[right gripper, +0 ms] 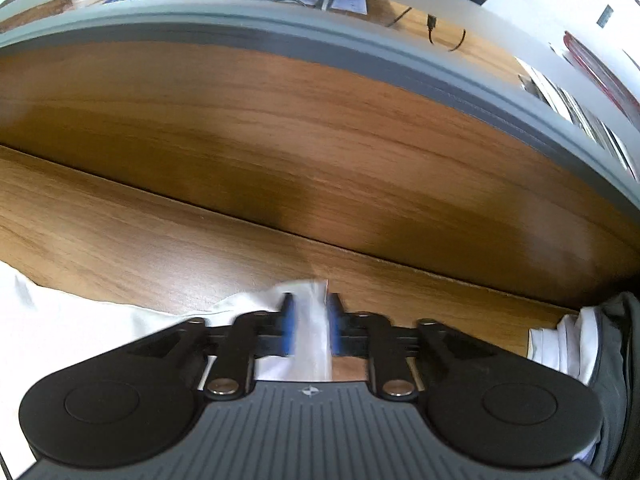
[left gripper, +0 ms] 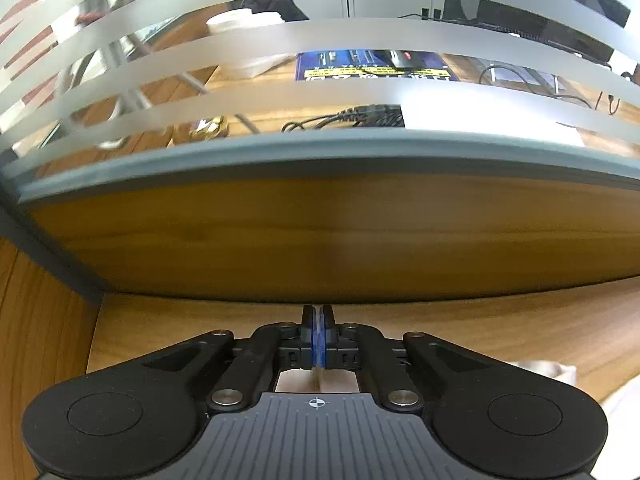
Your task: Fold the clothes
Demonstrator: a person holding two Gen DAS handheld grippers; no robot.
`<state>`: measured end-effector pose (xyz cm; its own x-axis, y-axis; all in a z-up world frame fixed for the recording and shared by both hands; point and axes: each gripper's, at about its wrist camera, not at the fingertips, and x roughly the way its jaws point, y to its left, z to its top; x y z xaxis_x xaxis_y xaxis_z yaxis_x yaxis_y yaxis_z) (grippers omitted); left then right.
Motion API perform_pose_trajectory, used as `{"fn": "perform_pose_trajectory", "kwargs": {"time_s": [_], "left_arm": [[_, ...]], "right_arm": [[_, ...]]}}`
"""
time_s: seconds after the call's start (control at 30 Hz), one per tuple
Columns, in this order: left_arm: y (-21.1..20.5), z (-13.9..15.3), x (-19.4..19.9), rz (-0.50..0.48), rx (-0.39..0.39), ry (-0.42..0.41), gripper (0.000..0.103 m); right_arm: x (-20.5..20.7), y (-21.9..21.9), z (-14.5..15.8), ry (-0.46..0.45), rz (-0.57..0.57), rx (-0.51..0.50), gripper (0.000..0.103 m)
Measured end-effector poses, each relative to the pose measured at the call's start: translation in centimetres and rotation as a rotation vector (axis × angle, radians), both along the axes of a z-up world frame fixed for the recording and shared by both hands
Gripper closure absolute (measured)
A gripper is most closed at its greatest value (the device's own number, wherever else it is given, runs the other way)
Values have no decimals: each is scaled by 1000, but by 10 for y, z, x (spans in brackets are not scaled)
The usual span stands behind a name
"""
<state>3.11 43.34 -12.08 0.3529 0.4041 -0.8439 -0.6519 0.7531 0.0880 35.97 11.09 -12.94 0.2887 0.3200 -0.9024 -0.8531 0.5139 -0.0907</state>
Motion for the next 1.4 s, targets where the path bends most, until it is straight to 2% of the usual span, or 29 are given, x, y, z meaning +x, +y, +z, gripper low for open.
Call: {"fn": "perform_pose_trajectory", "kwargs": {"time_s": [0.03,0.1,0.17,0.27,0.4,0.6,0.8,0.93,1.07,1.4], "left_arm": [[-1,3,-6,5,-8,0,97],[-2,13,-19,15,-16,6,89],[-4,24,-35,26,-20,14,89],[-14,45,-63,45,-40,12,87],[-42,70,-108,34,-43,-7,79],[-94,79,-163,9,-19,-9,65],[-143,65,-219,59,-23,-5,58],[-173,52,-266,113,-45,27,56],[-198,32,-296,145,-58,74,55],[-242,2,-328,203,-78,106,50]], "right_arm": [[0,-2,1,1,6,4,68],[-1,-5,8,7,8,2,68],[-6,-15,21,16,2,18,66],[-15,-35,42,31,-12,46,58],[-37,-76,65,30,-38,31,53],[-88,-142,76,95,-48,14,51],[-159,-206,80,154,-33,9,49],[-201,-251,71,193,-56,5,48],[-233,-291,52,229,-98,-16,48],[-294,-362,15,322,-171,-58,47]]}}
